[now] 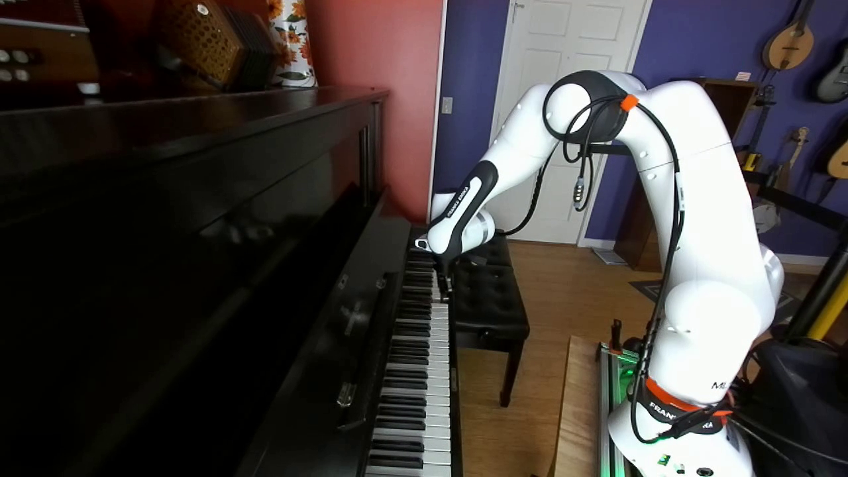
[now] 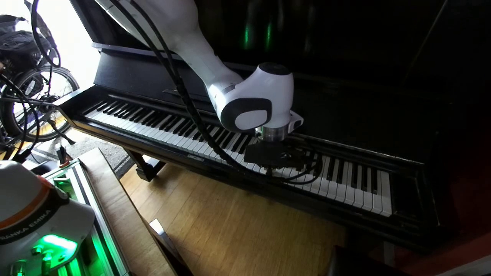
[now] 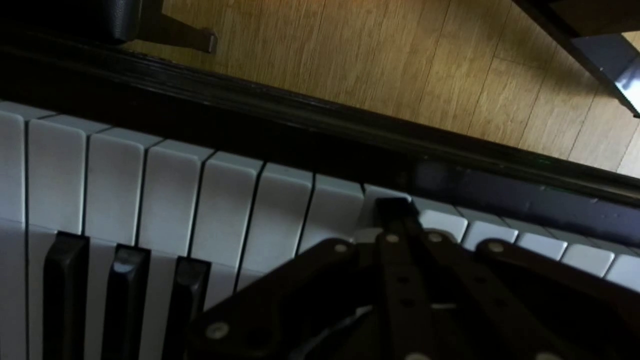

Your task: Press a white key in the middle of the piano

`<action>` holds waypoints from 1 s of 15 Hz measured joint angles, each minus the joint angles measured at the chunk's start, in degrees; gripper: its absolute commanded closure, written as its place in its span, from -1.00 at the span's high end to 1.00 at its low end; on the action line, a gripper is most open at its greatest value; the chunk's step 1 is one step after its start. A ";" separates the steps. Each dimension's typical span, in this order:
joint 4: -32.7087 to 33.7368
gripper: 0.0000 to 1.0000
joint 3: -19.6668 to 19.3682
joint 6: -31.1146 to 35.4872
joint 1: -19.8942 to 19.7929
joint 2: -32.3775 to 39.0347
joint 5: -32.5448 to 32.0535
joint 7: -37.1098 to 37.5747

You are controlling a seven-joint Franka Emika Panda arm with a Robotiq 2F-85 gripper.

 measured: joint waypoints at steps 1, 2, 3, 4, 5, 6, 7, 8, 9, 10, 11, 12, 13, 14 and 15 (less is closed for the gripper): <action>0.00 -1.00 0.00 0.00 0.00 0.00 0.00 0.00; 0.00 -1.00 0.00 0.00 0.00 -0.01 0.00 0.00; 0.00 -1.00 0.00 0.00 0.00 -0.02 0.00 0.00; 0.02 -1.00 0.00 0.00 0.00 -0.02 0.00 0.00; 0.06 -1.00 0.00 0.00 0.01 -0.03 0.00 0.00; 0.11 -1.00 0.00 0.00 0.01 -0.05 0.00 0.00; 0.17 -1.00 0.00 0.00 0.03 -0.08 -0.02 0.00; 0.20 -1.00 0.00 0.00 0.05 -0.17 -0.02 0.00; 0.20 -1.00 0.01 0.00 0.06 -0.32 -0.03 0.00; 0.20 -1.00 0.01 0.00 0.08 -0.54 -0.03 0.00; 0.20 -1.00 0.01 0.00 0.11 -0.80 -0.05 0.00; 0.20 -1.00 0.01 0.00 0.14 -1.07 -0.06 0.00; 0.19 -1.00 0.01 0.00 0.18 -1.38 -0.06 0.00; 0.19 -1.00 0.01 0.00 0.21 -1.67 -0.06 0.00; 0.16 -1.00 0.01 0.00 0.26 -2.01 -0.06 0.00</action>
